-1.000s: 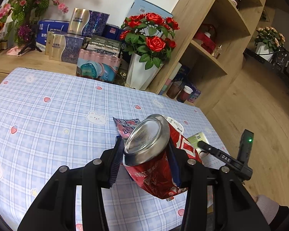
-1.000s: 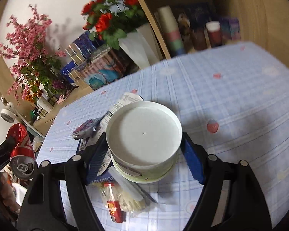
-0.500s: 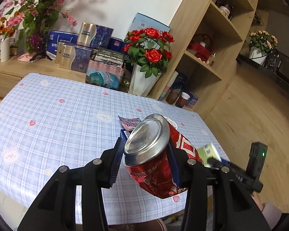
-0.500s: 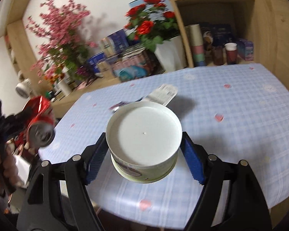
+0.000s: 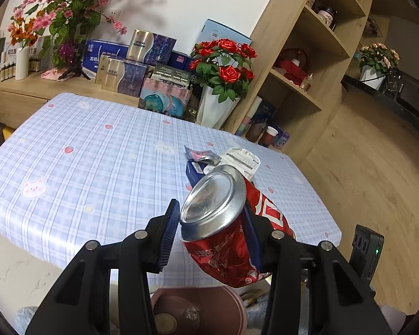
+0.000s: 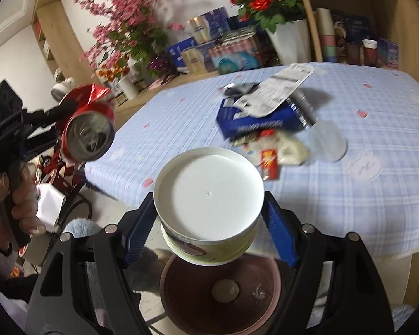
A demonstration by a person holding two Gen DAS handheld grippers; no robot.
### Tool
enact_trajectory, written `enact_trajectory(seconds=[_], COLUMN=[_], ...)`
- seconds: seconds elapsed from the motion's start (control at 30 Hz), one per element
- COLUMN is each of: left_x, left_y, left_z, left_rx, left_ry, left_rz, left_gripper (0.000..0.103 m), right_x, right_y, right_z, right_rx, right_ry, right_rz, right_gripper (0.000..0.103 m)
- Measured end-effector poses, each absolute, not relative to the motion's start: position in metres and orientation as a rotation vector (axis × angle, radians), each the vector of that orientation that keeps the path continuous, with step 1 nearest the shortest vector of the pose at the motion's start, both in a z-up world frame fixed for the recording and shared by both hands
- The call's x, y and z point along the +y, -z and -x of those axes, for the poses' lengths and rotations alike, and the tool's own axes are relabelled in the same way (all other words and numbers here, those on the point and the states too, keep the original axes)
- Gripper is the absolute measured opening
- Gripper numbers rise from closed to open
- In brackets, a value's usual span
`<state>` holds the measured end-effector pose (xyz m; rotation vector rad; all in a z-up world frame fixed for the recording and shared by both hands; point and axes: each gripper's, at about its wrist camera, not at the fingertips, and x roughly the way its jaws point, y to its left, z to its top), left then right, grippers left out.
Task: Collect trash
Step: 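Drop the green cup into the bin with the right tool while the left tool drops the red can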
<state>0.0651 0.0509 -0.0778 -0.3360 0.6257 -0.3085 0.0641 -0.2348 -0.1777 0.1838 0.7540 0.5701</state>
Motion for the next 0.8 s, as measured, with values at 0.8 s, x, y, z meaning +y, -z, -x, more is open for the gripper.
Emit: enact_trajectory(seconds=[0.8], left_x=[0.034], left_y=[0.119], left_z=[-0.02], left_rx=[0.677], left_ry=[0.348], left_rz=[0.297], left_gripper=[0.043], right_x=[-0.247], right_y=[0.18], right_z=[-0.03], right_rx=[0.646], right_ry=[-0.397], right_rz=[-0.106], right_gripper=[0.097])
